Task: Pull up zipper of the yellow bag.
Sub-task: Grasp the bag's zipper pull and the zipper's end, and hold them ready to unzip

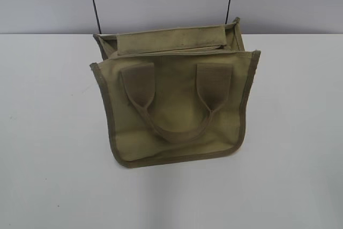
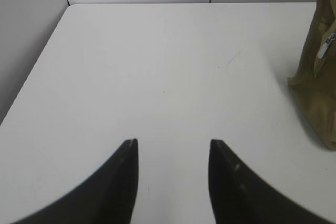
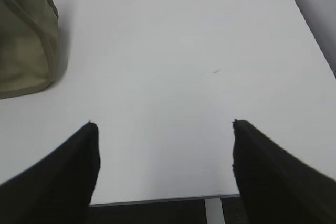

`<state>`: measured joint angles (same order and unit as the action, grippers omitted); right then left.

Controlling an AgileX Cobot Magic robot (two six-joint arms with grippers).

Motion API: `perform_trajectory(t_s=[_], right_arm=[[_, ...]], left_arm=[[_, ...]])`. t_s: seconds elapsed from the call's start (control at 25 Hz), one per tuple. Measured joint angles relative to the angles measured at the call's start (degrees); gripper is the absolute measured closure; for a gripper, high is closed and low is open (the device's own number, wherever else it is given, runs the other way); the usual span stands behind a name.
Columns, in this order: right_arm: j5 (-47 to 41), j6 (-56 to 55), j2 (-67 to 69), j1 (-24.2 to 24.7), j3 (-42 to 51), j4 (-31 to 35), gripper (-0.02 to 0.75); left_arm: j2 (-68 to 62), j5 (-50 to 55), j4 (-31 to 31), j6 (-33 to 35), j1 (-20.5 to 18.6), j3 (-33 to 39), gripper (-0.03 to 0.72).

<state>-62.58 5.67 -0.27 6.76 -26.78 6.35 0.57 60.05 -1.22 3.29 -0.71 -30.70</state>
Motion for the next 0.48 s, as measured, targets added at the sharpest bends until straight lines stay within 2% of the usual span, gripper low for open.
perform_trajectory(t_s=[0.16, 0.24, 0.32, 0.48], right_arm=[[0.00, 0.00, 0.00, 0.00, 0.00, 0.00, 0.160], [0.00, 0.00, 0.00, 0.00, 0.00, 0.00, 0.160], [0.00, 0.00, 0.00, 0.00, 0.00, 0.00, 0.160], [0.00, 0.00, 0.00, 0.00, 0.00, 0.00, 0.160]], left_arm=[[0.00, -0.39, -0.08, 0.00, 0.00, -0.23, 0.358], [-1.40, -5.72, -0.18, 0.00, 0.00, -1.04, 0.342], [-3.27, -13.09, -0.25, 0.00, 0.00, -0.71, 0.310], [-9.80, -29.89, -3.55, 0.00, 0.00, 3.80, 0.189]])
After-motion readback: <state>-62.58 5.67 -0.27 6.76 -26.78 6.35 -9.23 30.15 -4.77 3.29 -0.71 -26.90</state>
